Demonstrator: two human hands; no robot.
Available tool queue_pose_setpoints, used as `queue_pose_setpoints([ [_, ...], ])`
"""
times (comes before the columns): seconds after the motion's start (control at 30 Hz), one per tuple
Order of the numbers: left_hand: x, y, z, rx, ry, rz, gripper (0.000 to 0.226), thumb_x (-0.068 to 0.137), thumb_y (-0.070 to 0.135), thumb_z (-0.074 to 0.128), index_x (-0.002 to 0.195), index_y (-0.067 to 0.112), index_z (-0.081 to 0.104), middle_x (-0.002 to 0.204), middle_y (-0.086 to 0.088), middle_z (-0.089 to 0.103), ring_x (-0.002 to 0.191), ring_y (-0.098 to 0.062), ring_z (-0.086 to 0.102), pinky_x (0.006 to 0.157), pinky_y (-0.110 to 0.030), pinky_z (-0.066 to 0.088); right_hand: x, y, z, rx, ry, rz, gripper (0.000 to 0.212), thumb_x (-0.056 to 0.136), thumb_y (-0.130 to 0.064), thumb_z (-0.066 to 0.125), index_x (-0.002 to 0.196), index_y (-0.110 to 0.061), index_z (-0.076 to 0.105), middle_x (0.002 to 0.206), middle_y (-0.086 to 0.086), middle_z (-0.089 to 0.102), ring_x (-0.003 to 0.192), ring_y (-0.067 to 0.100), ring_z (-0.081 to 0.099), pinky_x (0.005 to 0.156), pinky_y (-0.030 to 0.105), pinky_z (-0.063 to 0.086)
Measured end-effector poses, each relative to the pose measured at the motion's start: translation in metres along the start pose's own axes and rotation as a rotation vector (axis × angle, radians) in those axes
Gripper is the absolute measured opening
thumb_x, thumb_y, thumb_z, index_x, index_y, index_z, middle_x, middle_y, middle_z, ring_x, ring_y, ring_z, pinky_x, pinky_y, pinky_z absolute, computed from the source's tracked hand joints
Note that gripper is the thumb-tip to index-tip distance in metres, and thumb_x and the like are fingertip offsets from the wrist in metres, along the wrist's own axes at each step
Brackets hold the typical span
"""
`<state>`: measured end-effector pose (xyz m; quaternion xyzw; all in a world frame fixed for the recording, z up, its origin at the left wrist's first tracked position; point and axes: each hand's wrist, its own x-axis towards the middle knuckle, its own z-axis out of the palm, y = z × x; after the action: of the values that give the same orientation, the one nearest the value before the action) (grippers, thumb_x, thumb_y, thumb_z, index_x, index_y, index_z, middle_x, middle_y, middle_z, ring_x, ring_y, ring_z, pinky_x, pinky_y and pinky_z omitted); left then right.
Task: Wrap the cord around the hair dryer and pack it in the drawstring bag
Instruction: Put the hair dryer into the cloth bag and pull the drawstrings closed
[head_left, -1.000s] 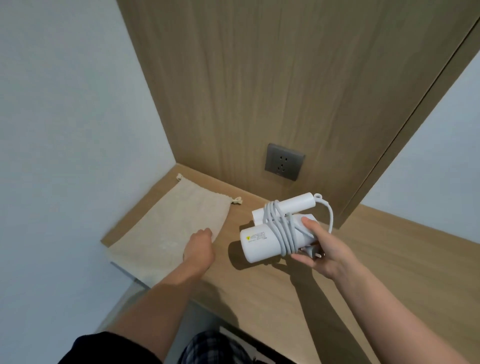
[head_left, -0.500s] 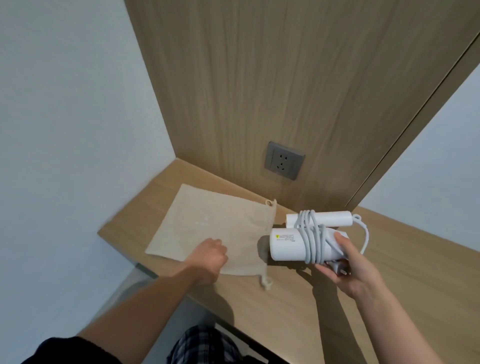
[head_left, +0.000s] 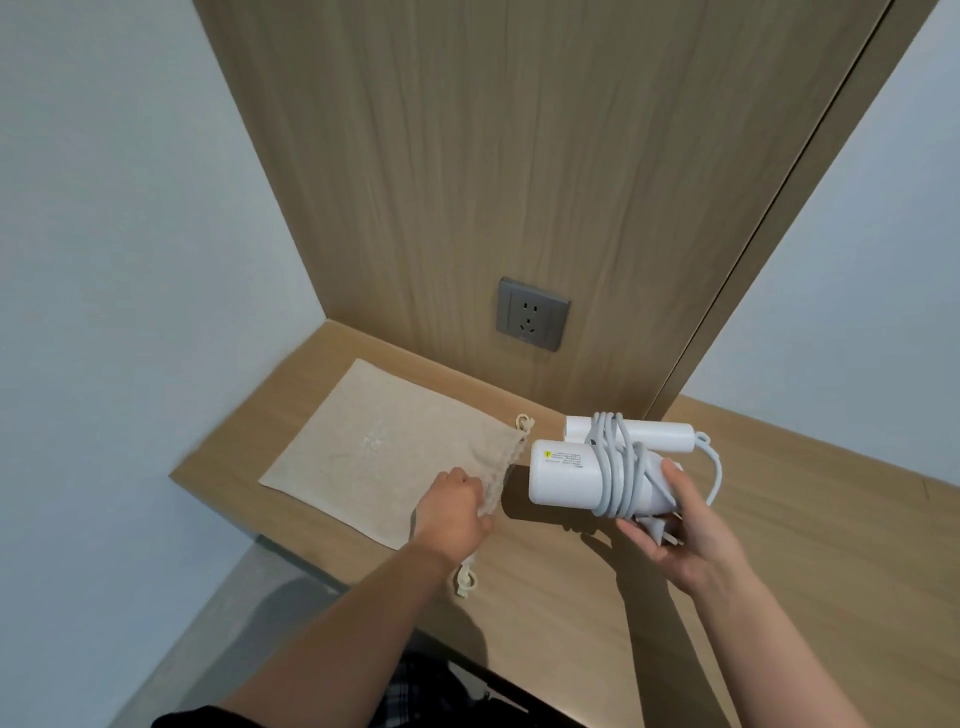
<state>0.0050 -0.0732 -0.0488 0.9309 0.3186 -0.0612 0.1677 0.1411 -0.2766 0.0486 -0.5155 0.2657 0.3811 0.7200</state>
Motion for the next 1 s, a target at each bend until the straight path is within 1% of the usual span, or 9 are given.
queue_pose_setpoints([
  [0.07,-0.001,-0.002,-0.005,-0.133,-0.019,-0.055,0.014,0.089,0.031,0.058,0.091,0.017,0.062,0.103,-0.003,0.060,0.098,-0.021,0.056,0.080,-0.033,0.047,0.003,0.000,-0.008,0.009,0.002,0.007,0.027,0.078,-0.031,0.074,0.089,-0.012,0.059,0.101,0.012,0.058,0.091,0.026,0.064,0.063,0.051,0.059],
  [0.13,-0.004,0.000,-0.009,-0.343,-0.051,-0.148,0.015,0.089,0.029,0.060,0.078,0.019,0.058,0.083,0.000,0.061,0.081,-0.020,0.059,0.072,-0.034,0.048,0.007,0.002,-0.018,0.012,-0.005,0.020,0.032,0.076,-0.034,0.074,0.096,-0.012,0.061,0.104,0.011,0.061,0.097,0.026,0.064,0.057,0.048,0.059],
  [0.2,-0.007,0.007,-0.014,-0.544,-0.096,-0.173,0.018,0.089,0.026,0.061,0.076,0.013,0.060,0.072,-0.001,0.059,0.068,-0.017,0.055,0.063,-0.031,0.045,0.013,0.007,-0.029,0.026,-0.019,0.038,0.040,0.075,-0.036,0.074,0.107,-0.013,0.062,0.109,0.011,0.063,0.103,0.027,0.064,0.056,0.046,0.060],
  [0.3,-0.011,0.023,-0.021,-0.674,-0.113,-0.134,0.018,0.088,0.023,0.064,0.080,0.007,0.065,0.074,-0.009,0.065,0.063,-0.014,0.054,0.062,-0.028,0.044,0.016,0.010,-0.039,-0.028,-0.036,0.069,0.039,0.077,-0.035,0.072,0.107,-0.013,0.062,0.108,0.012,0.064,0.098,0.027,0.064,0.060,0.048,0.059],
  [0.43,-0.012,0.032,-0.031,-0.723,-0.069,-0.093,0.016,0.088,0.021,0.065,0.076,0.010,0.065,0.070,-0.003,0.063,0.062,-0.012,0.054,0.063,-0.025,0.044,0.015,0.010,-0.040,-0.256,-0.069,0.113,0.033,0.080,-0.035,0.068,0.100,-0.010,0.062,0.095,0.015,0.065,0.082,0.029,0.065,0.050,0.041,0.060],
  [0.5,-0.013,0.034,-0.035,-0.741,-0.049,-0.081,0.015,0.088,0.020,0.064,0.074,0.012,0.064,0.070,-0.002,0.061,0.062,-0.012,0.053,0.063,-0.024,0.043,0.017,0.012,-0.038,-0.296,-0.076,0.155,0.035,0.076,-0.036,0.071,0.098,-0.010,0.063,0.094,0.015,0.066,0.080,0.030,0.065,0.050,0.043,0.059],
  [0.7,-0.022,0.033,-0.040,-0.763,-0.047,-0.053,0.021,0.087,0.016,0.065,0.067,0.018,0.062,0.061,0.005,0.054,0.058,-0.008,0.046,0.061,-0.021,0.040,0.021,0.020,-0.034,-0.173,-0.004,0.177,0.033,0.075,-0.034,0.074,0.095,-0.012,0.061,0.098,0.014,0.062,0.084,0.032,0.064,0.051,0.049,0.057],
  [0.83,-0.025,0.034,-0.036,-0.766,-0.060,-0.070,0.021,0.086,0.019,0.065,0.066,0.023,0.062,0.066,0.001,0.061,0.063,-0.012,0.052,0.068,-0.031,0.048,0.023,0.026,-0.034,-0.017,0.013,0.147,0.030,0.076,-0.030,0.075,0.094,-0.011,0.060,0.099,0.013,0.062,0.088,0.030,0.064,0.055,0.053,0.055],
  [1.0,-0.024,0.045,-0.034,-0.752,0.077,-0.139,0.021,0.081,0.031,0.062,0.062,0.036,0.056,0.069,0.013,0.056,0.066,-0.009,0.055,0.074,-0.038,0.052,0.018,0.040,-0.028,-0.011,-0.078,0.084,0.019,0.084,-0.025,0.066,0.093,-0.010,0.058,0.099,0.013,0.060,0.092,0.027,0.061,0.060,0.047,0.056],
])
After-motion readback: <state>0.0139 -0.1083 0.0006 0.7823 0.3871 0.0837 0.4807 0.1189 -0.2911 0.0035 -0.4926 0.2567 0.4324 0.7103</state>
